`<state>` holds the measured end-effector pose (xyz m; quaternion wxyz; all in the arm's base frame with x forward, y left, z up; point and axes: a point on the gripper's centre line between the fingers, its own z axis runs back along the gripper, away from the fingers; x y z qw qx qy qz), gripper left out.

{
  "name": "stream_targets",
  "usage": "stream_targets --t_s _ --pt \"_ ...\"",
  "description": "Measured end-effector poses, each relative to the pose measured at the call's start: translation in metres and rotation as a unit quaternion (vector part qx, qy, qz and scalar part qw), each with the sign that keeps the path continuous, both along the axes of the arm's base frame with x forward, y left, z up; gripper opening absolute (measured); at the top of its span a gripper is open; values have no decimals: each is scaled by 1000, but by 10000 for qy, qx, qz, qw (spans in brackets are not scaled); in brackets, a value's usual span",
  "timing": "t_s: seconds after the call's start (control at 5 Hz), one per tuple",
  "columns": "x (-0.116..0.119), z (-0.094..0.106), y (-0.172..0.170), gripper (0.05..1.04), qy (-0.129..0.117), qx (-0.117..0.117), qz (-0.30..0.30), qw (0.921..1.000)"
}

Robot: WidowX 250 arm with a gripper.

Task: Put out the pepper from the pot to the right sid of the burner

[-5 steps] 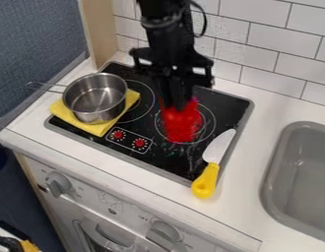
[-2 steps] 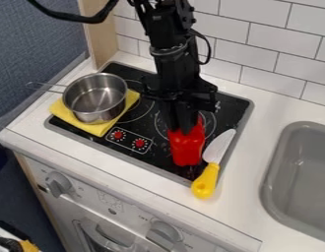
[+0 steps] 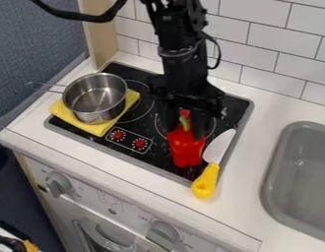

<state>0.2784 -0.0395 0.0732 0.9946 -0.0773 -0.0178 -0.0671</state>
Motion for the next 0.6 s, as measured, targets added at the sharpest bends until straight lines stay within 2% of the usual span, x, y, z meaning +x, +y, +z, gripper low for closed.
stream_targets --t_s 0.2,0.4,0.6 --pt "1 10 -2 1003 -81 55 -12 10000" --pt "7 30 -5 1001 -354 189 -74 9992" --pt "7 34 -6 1000 -393 300 -41 9988"
